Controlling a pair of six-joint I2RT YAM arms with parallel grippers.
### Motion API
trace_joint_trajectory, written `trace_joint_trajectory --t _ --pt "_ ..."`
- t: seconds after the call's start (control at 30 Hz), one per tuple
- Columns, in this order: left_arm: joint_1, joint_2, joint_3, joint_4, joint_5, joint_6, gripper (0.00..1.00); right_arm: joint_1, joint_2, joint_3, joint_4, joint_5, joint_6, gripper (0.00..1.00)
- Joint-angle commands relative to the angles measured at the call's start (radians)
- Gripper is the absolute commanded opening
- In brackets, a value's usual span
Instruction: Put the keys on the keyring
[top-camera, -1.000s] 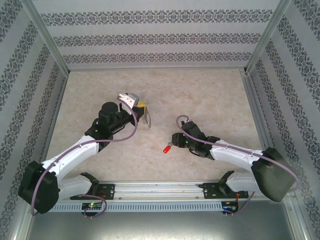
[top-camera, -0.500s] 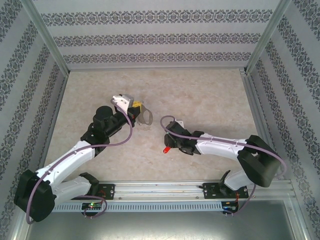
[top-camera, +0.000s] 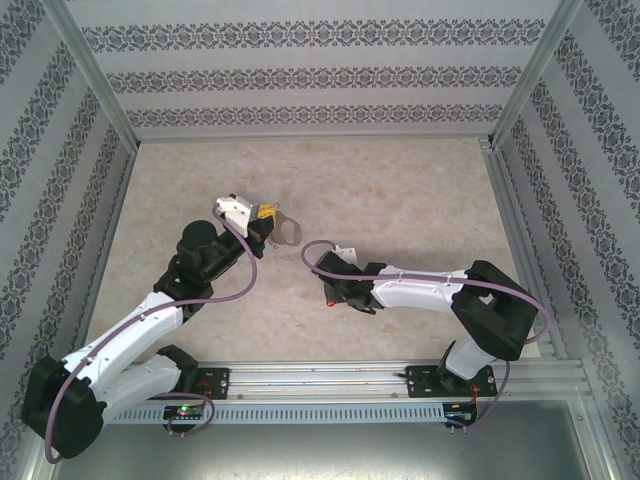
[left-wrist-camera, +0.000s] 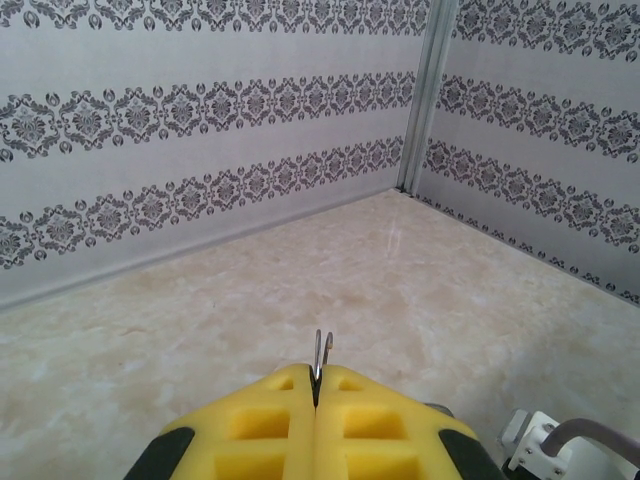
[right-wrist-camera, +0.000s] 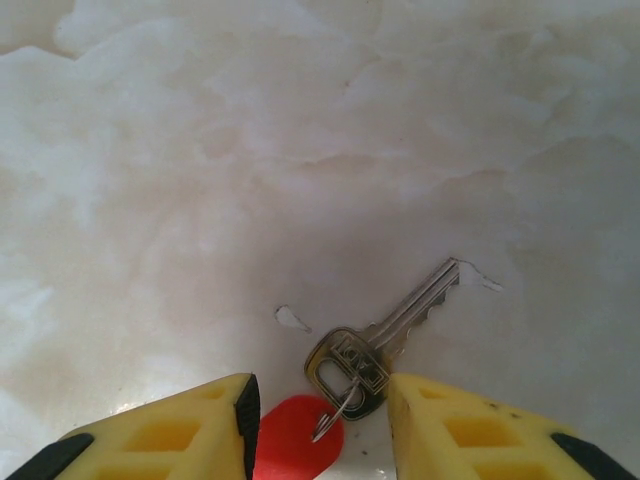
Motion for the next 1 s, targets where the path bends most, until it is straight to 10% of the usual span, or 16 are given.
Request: trace_joint_trajectory --t 0.0,0.97 --pt "-0.002 -0.023 -0.005 0.046 0.004 0.019 0.0 0.008 0.014 0.014 -0.033 0.046 0.027 0.37" --pt "-0.001 0.022 0.006 0.084 0.025 0.003 0.0 0.006 0.029 -0.015 -0.004 0.035 0.004 0.0"
